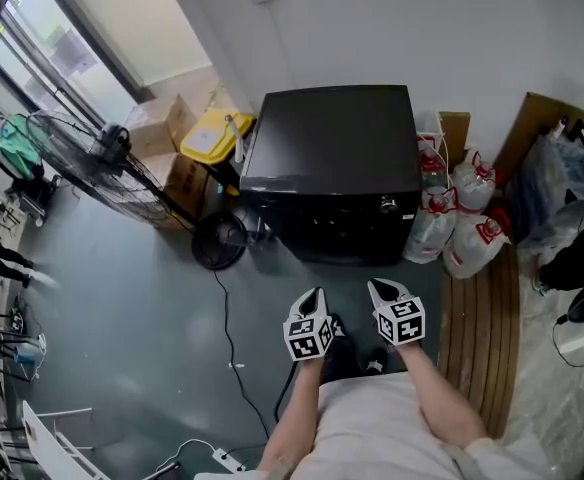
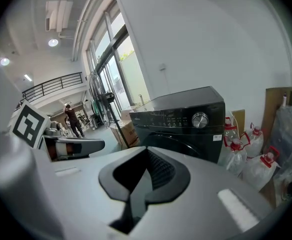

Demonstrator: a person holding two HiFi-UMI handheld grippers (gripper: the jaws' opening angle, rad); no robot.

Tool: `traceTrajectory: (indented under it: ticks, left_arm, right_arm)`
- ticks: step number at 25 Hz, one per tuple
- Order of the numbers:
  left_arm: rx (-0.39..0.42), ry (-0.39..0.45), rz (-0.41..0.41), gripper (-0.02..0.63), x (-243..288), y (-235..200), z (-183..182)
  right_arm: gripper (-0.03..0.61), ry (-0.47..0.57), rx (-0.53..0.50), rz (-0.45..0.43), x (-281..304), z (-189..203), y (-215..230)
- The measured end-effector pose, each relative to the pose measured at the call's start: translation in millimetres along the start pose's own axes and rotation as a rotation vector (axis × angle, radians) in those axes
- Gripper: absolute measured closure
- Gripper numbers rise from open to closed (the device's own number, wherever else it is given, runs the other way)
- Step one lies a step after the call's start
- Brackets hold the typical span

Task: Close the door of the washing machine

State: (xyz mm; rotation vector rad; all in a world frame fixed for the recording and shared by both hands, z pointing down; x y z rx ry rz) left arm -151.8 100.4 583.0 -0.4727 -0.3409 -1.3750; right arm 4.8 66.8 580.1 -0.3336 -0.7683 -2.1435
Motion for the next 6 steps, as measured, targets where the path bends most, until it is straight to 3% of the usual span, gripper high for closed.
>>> traceTrajectory:
  ticks: [6]
  left_arm:
    - [-0.003, 0.003, -0.001, 0.609, -3.2, -5.8, -1.0]
  right_arm:
    - [0.575, 0.0, -0.007, -0.001, 2.4, 0.0, -4.6]
Point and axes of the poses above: the fingertips, and each gripper's own axes: x forward along the fingers, y to its right, z out of its underside, the point moved 3 cm from there along -x, backward along the fingers, and after that the axes turned 9 degrees about x, right-handed, at the moved point
